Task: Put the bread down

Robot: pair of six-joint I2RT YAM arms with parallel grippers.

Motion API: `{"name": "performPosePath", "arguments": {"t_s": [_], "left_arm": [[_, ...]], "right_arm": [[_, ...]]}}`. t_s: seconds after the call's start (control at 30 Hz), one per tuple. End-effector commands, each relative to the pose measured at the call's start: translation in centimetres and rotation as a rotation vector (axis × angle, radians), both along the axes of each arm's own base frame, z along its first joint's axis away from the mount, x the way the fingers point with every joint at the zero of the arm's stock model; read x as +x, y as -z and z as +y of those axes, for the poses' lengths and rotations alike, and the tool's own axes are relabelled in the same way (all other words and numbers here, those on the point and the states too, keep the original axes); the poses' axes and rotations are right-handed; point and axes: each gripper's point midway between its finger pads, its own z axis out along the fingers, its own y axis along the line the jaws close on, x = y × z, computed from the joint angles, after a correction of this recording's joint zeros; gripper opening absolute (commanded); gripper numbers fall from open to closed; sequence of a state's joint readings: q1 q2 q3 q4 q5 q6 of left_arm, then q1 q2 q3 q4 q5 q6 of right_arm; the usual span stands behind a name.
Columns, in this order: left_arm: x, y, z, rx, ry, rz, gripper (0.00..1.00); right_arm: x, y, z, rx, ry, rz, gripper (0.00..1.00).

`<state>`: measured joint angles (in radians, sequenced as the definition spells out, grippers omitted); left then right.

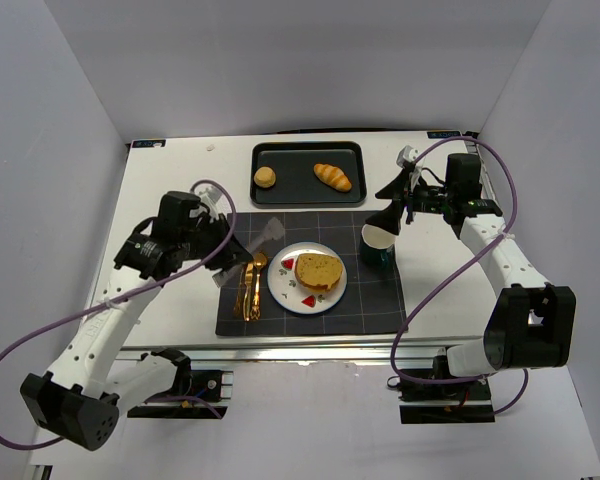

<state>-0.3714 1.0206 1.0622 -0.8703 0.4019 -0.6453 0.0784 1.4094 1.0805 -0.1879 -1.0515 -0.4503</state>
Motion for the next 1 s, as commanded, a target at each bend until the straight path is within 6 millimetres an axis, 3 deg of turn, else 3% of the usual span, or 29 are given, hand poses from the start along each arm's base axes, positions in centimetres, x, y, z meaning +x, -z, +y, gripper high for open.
{"name": "performPosePath", "arguments": {"t_s": [0.0, 0.07, 0.1, 0.17, 0.2, 0.23, 0.33, 0.37, 0.4, 0.5, 0.53, 0.67, 0.87, 0.97], "left_arm": [[4.4, -0.4, 4.9, 0.245, -0.152, -0.173, 0.02], [7.1, -0.3, 6.0, 0.329, -0.177, -0.287, 0.0], [8.2, 1.2, 8.0, 0.421, -0.238, -0.302, 0.0], [11.0, 1.3, 9.7, 0.518, -0.264, -0.423, 0.0], [11.4, 3.5, 11.4, 0.579, -0.293, -0.411, 0.0], [13.2, 2.9, 12.1, 0.592, -0.335, -0.493, 0.0], [15.4, 5.8, 14.4, 0.664, -0.295, -0.569, 0.0], [16.0, 7.7, 14.9, 0.667, -0.27, -0.534, 0.0], [16.5, 8.8, 16.6, 0.667, -0.285, -0.501, 0.0], [18.4, 11.0, 17.4, 0.637, -0.248, -0.498, 0.0], [18.5, 11.6, 18.8, 0.646, -0.28, -0.483, 0.0], [18.9, 13.9, 19.5, 0.633, -0.273, -0.456, 0.1], [17.2, 17.6, 20.6, 0.636, -0.295, -0.35, 0.47], [16.9, 17.2, 20.9, 0.628, -0.328, -0.363, 0.58]], "right_arm": [[-0.5, -0.2, 0.0, 0.003, -0.026, -0.017, 0.88], [-0.4, -0.1, 0.1, -0.014, -0.031, -0.039, 0.88], [-0.7, 0.1, 0.2, -0.024, -0.037, -0.031, 0.88], [-0.4, 0.1, 0.2, -0.048, -0.038, -0.061, 0.88], [-0.4, 0.2, 0.2, -0.052, -0.036, -0.056, 0.88], [-0.4, 0.1, 0.2, -0.054, -0.037, -0.051, 0.88], [-0.1, -0.5, 0.2, -0.065, -0.045, -0.064, 0.88], [0.0, -0.8, 0.2, -0.065, -0.044, -0.075, 0.88], [0.0, -1.1, 0.2, -0.065, -0.045, -0.083, 0.88], [-0.2, -1.4, 0.1, -0.069, -0.039, -0.098, 0.88], [-0.2, -1.5, 0.1, -0.07, -0.036, -0.099, 0.88], [-0.7, -1.7, -0.1, -0.078, -0.025, -0.112, 0.88], [0.0, -1.6, -1.0, -0.109, 0.084, -0.056, 0.89], [1.4, -1.3, -1.9, -0.123, 0.209, 0.01, 0.89]]}}
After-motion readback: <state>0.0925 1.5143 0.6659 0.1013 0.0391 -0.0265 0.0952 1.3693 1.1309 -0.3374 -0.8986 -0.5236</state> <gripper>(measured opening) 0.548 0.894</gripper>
